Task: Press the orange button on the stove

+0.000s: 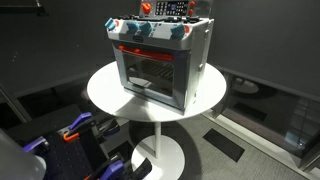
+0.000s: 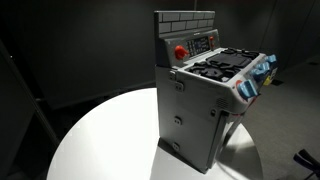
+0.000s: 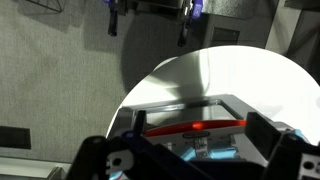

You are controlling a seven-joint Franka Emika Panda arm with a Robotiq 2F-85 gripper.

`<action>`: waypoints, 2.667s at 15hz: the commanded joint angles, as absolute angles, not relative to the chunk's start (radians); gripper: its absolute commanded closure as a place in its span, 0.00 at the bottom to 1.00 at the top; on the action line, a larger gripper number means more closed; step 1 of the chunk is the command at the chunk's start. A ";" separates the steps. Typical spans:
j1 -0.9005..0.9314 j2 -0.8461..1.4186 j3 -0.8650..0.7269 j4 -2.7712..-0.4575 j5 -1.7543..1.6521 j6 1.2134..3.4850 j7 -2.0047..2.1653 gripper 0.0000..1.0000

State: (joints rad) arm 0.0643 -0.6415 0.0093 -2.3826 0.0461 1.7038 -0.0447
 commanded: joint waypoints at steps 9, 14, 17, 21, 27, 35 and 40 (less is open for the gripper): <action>0.024 -0.408 0.030 -2.178 -0.024 1.955 -0.001 0.00; 0.003 -0.281 0.026 -2.127 -0.062 2.101 0.025 0.00; -0.009 -0.203 0.023 -2.086 -0.079 2.162 0.046 0.00; -0.017 -0.122 0.020 -2.030 -0.098 2.190 0.072 0.00; -0.010 -0.102 0.014 -2.027 -0.090 2.195 0.069 0.00; -0.009 -0.078 0.015 -2.011 -0.092 2.217 0.082 0.00; -0.006 -0.022 0.018 -1.993 -0.100 2.294 0.093 0.00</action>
State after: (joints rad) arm -0.0113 -0.0592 0.0183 -2.0223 -0.0897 2.2597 0.0721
